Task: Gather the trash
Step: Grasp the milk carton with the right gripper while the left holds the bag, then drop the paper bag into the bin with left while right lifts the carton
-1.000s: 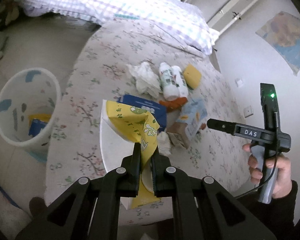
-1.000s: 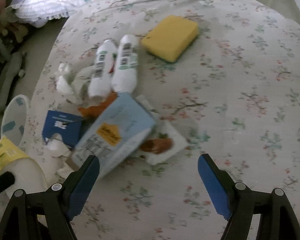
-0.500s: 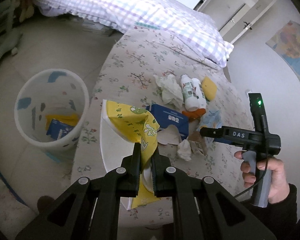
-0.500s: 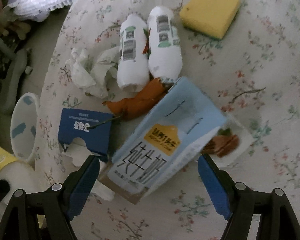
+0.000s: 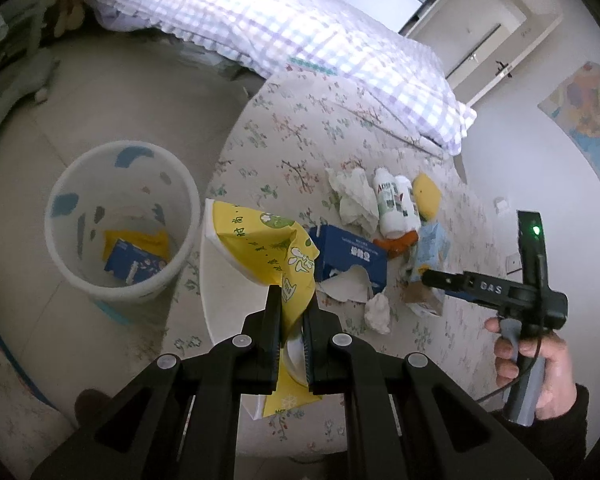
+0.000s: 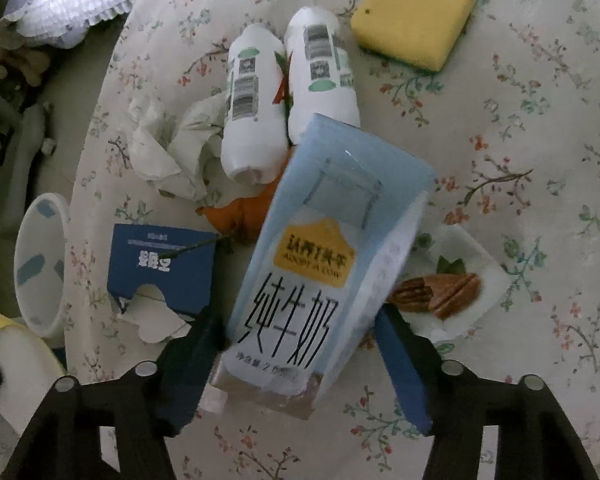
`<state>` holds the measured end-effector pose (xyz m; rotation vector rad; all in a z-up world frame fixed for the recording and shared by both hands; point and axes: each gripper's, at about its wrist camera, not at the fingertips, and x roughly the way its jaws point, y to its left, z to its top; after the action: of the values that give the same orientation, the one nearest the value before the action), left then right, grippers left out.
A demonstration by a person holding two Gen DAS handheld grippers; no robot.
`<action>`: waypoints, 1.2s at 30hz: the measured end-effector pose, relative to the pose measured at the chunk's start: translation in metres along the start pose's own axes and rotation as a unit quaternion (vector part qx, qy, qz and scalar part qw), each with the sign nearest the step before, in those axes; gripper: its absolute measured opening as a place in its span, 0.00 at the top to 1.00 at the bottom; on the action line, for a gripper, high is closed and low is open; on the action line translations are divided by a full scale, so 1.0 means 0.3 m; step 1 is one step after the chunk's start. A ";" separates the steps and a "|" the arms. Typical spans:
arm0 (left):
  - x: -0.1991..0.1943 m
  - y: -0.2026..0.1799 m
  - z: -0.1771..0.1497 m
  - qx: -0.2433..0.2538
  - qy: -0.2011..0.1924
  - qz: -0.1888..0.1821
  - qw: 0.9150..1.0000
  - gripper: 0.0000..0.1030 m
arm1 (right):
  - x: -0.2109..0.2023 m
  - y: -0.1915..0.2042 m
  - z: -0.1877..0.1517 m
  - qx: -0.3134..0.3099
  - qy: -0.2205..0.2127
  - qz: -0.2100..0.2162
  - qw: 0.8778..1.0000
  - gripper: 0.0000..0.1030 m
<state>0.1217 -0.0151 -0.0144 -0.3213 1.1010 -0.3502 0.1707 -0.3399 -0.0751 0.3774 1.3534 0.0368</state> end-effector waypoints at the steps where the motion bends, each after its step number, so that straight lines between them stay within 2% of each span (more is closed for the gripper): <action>1: -0.006 0.006 0.005 -0.002 -0.003 0.001 1.000 0.91 | -0.006 0.002 -0.002 -0.001 -0.003 -0.002 1.000 0.36; 7: -0.059 0.069 0.045 -0.024 -0.033 0.009 0.999 0.91 | -0.082 0.001 -0.004 -0.001 -0.033 0.007 0.999 0.38; 16: -0.108 0.225 0.118 -0.063 -0.078 0.049 0.994 0.91 | -0.176 0.062 -0.002 -0.014 -0.080 0.036 0.996 0.42; 17: -0.105 0.240 0.122 -0.066 -0.079 0.051 0.993 0.91 | -0.178 0.079 0.003 -0.016 -0.083 0.039 0.996 0.64; 18: -0.098 0.260 0.127 -0.072 -0.078 0.055 0.993 0.91 | -0.176 0.098 0.008 -0.021 -0.083 0.041 0.995 0.67; 19: -0.089 0.278 0.131 -0.079 -0.077 0.059 0.992 0.91 | -0.174 0.105 0.012 -0.023 -0.083 0.047 0.995 0.76; 21: -0.076 0.302 0.128 -0.086 -0.074 0.065 0.991 0.91 | -0.154 0.144 0.026 -0.034 -0.082 0.048 0.995 0.77; 24: -0.065 0.328 0.121 -0.089 -0.067 0.072 0.991 0.91 | -0.121 0.169 0.041 -0.032 -0.070 0.046 0.996 0.75; 25: -0.062 0.333 0.119 -0.087 -0.065 0.073 0.991 0.91 | -0.110 0.175 0.044 -0.032 -0.064 0.043 0.997 0.63; 26: -0.060 0.335 0.119 -0.084 -0.063 0.074 0.992 0.91 | -0.099 0.181 0.046 -0.035 -0.060 0.034 0.997 0.41; 28: -0.057 0.333 0.119 -0.078 -0.060 0.075 0.992 0.91 | -0.091 0.188 0.041 -0.040 -0.063 0.017 0.997 0.28; 33: -0.051 0.349 0.124 -0.083 -0.059 0.075 0.992 0.91 | -0.029 0.180 0.049 -0.071 -0.045 -0.059 0.995 0.28; 36: -0.048 0.362 0.130 -0.090 -0.062 0.074 0.991 0.91 | 0.041 0.171 0.045 -0.083 -0.010 -0.071 0.994 0.28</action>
<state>0.1636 0.0919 -0.0324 -0.4142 1.0283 -0.0977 0.1962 -0.2922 -0.0699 0.1397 1.3446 0.0269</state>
